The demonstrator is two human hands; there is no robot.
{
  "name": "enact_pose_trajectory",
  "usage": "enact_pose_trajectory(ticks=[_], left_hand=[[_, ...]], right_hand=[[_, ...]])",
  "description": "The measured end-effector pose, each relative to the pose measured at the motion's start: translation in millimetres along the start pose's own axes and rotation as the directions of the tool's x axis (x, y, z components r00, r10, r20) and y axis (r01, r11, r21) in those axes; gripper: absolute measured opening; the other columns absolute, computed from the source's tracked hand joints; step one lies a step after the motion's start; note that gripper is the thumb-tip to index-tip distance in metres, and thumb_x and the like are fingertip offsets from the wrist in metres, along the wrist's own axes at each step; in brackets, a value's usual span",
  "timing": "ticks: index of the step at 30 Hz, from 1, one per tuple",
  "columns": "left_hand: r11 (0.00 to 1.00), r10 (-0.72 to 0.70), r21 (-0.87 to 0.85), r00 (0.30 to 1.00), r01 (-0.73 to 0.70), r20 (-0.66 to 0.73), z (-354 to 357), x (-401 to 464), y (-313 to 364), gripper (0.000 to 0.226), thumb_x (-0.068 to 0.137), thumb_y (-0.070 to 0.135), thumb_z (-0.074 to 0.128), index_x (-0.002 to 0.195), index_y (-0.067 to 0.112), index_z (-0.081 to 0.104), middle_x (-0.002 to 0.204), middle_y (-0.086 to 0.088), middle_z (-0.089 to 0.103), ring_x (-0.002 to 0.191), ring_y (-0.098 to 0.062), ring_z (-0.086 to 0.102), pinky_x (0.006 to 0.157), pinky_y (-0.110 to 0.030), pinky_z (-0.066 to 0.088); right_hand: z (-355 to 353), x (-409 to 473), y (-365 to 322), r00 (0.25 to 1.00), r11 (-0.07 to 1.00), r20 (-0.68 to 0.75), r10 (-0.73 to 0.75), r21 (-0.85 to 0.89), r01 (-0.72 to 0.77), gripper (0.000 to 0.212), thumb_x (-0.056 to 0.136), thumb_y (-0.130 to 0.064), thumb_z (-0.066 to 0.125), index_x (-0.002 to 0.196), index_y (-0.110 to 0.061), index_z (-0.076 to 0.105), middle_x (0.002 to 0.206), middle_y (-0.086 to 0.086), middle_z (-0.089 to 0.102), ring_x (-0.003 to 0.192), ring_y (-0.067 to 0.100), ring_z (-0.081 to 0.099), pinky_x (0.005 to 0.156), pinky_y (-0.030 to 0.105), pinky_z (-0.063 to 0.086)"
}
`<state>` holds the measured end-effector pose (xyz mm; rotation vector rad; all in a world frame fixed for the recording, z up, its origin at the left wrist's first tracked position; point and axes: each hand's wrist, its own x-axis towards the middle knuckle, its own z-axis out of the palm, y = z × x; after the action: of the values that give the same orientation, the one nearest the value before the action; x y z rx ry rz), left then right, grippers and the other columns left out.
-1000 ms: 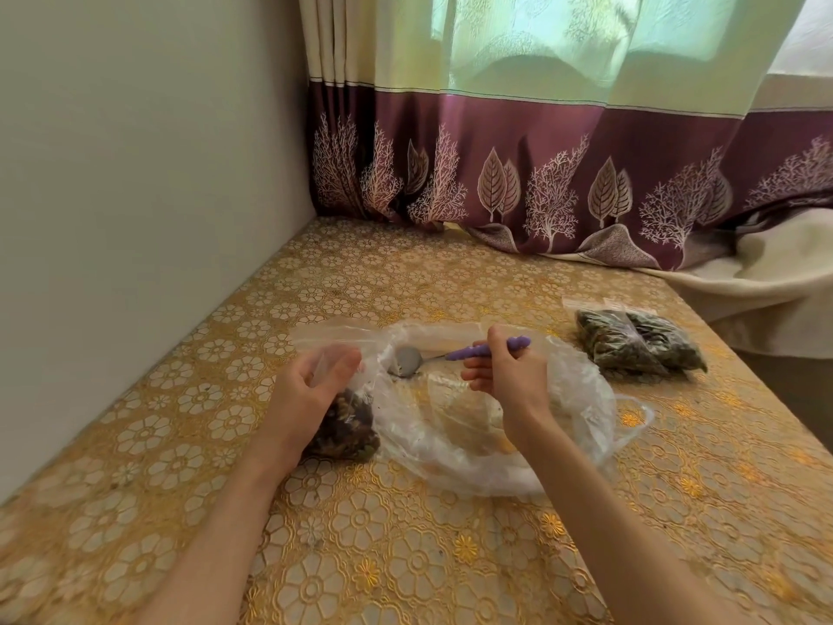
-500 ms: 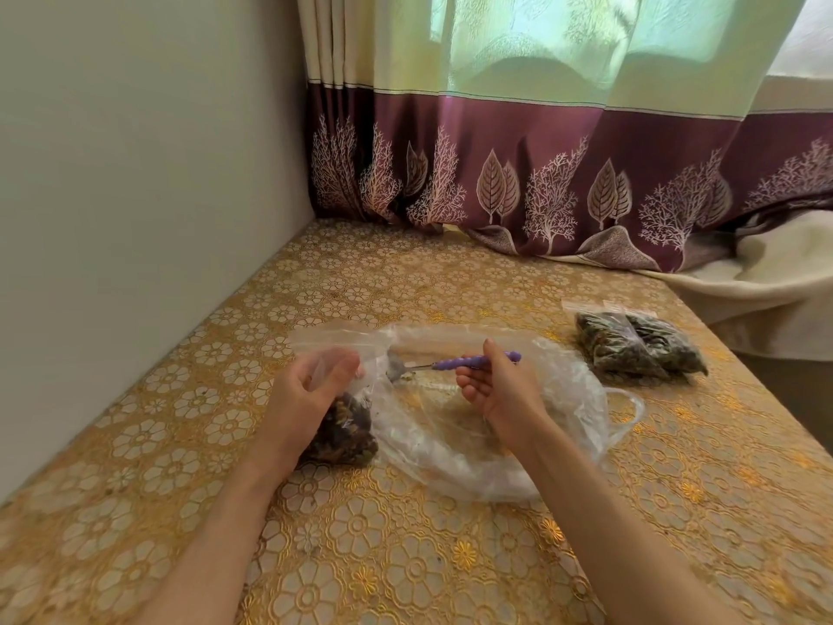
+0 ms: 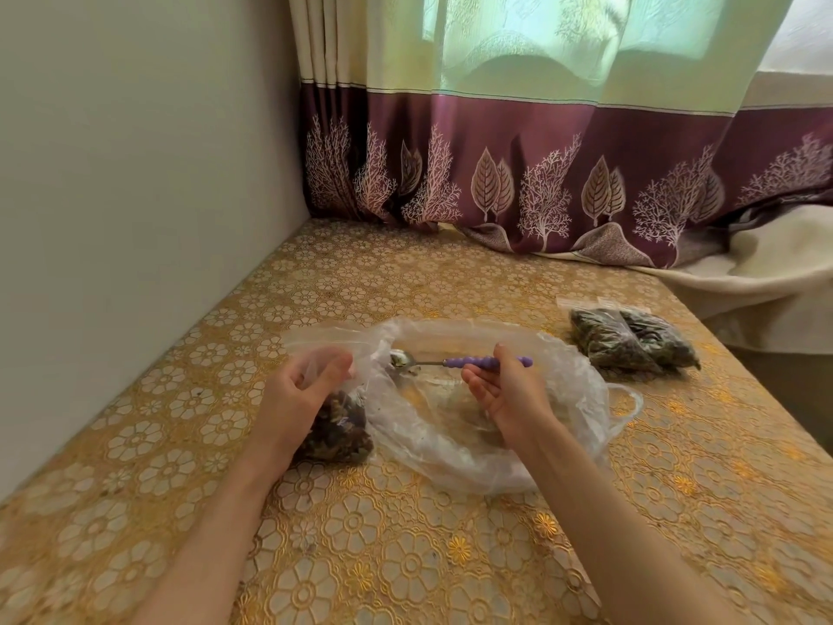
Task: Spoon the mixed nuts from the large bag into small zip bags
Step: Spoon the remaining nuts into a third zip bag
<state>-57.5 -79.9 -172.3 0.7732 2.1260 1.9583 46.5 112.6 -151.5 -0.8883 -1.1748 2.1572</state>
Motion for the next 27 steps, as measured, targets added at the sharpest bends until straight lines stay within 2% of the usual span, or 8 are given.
enact_pose_trajectory(ticks=[4, 9, 14, 18, 20, 21, 24, 27], left_hand=[[1.000, 0.000, 0.002, 1.000, 0.000, -0.011, 0.1, -0.3, 0.3, 0.044, 0.074, 0.049, 0.062, 0.108, 0.020, 0.065, 0.098, 0.011, 0.070, 0.099, -0.005, 0.062, 0.093, -0.026, 0.042], [1.000, -0.001, 0.007, 1.000, 0.001, -0.005, 1.5, -1.8, 2.7, 0.040, 0.072, 0.049, 0.062, 0.103, 0.024, 0.066, 0.094, 0.016, 0.069, 0.090, 0.008, 0.061, 0.084, -0.019, 0.041], [0.999, 0.022, 0.026, 1.000, -0.022, 0.003, 0.8, -2.9, 3.3, 0.034, 0.073, 0.049, 0.062, 0.099, 0.027, 0.067, 0.092, 0.019, 0.069, 0.087, 0.006, 0.063, 0.079, -0.017, 0.040], [0.999, 0.032, 0.033, 0.999, -0.032, -0.001, -1.5, -2.3, 0.2, 0.028, 0.073, 0.051, 0.065, 0.095, 0.034, 0.068, 0.092, 0.005, 0.070, 0.091, -0.015, 0.065, 0.080, -0.021, 0.042], [0.998, 0.040, 0.049, 0.999, -0.040, 0.007, -2.3, -2.0, -0.9, 0.031, 0.073, 0.058, 0.067, 0.095, 0.036, 0.068, 0.097, -0.011, 0.066, 0.092, -0.028, 0.061, 0.081, -0.024, 0.044], [0.998, 0.040, 0.056, 0.999, -0.040, 0.010, -2.1, -1.9, -0.7, 0.035, 0.071, 0.062, 0.067, 0.095, 0.037, 0.067, 0.097, -0.014, 0.065, 0.092, -0.028, 0.061, 0.083, -0.025, 0.044], [0.998, 0.033, 0.044, 0.999, -0.034, 0.023, -3.5, -2.4, 0.8, 0.044, 0.067, 0.067, 0.066, 0.099, 0.038, 0.063, 0.096, 0.005, 0.068, 0.098, -0.009, 0.062, 0.092, -0.027, 0.043], [0.998, 0.036, 0.056, 0.999, -0.038, 0.031, -1.0, -2.5, 2.1, 0.067, 0.054, 0.080, 0.060, 0.105, 0.036, 0.061, 0.104, 0.006, 0.067, 0.104, -0.009, 0.060, 0.090, -0.025, 0.042]], right_hand=[[-9.6, -6.1, -4.0, 0.993, 0.992, -0.052, -0.109, -0.062, 0.106, 0.044, 0.100, -0.018, 0.042, 0.065, 0.000, 0.061, 0.053, 0.007, 0.067, 0.040, 0.007, 0.057, 0.039, 0.014, 0.046], [-18.9, -20.7, -15.6, 0.976, 0.975, -0.031, -0.216, -0.054, 0.215, 0.047, 0.101, -0.021, 0.042, 0.063, -0.002, 0.063, 0.053, 0.005, 0.067, 0.040, 0.006, 0.056, 0.039, 0.014, 0.044], [-6.0, -37.8, -39.9, 0.932, 0.935, 0.087, -0.352, -0.016, 0.355, 0.049, 0.100, -0.022, 0.044, 0.059, -0.005, 0.065, 0.061, 0.008, 0.071, 0.043, 0.008, 0.057, 0.040, 0.016, 0.043], [11.7, -48.5, -51.6, 0.892, 0.918, 0.233, -0.388, 0.008, 0.398, 0.039, 0.100, -0.025, 0.044, 0.073, -0.002, 0.061, 0.075, 0.014, 0.073, 0.049, 0.011, 0.059, 0.044, 0.017, 0.046], [19.5, -52.8, -51.8, 0.858, 0.906, 0.320, -0.402, 0.001, 0.424, 0.039, 0.100, -0.025, 0.044, 0.075, -0.002, 0.064, 0.081, 0.016, 0.074, 0.053, 0.011, 0.060, 0.047, 0.017, 0.048], [22.4, -55.2, -51.0, 0.841, 0.901, 0.362, -0.403, -0.006, 0.434, 0.038, 0.100, -0.025, 0.045, 0.077, -0.001, 0.064, 0.084, 0.017, 0.074, 0.055, 0.012, 0.061, 0.048, 0.017, 0.049], [29.0, -60.4, -44.9, 0.800, 0.893, 0.454, -0.393, -0.018, 0.449, 0.030, 0.099, -0.022, 0.047, 0.084, -0.002, 0.063, 0.087, 0.018, 0.073, 0.058, 0.014, 0.062, 0.051, 0.019, 0.051], [26.5, -61.5, -41.9, 0.769, 0.887, 0.524, -0.367, -0.053, 0.459, 0.022, 0.098, -0.012, 0.046, 0.089, -0.003, 0.064, 0.091, 0.017, 0.073, 0.060, 0.016, 0.062, 0.053, 0.020, 0.051]])
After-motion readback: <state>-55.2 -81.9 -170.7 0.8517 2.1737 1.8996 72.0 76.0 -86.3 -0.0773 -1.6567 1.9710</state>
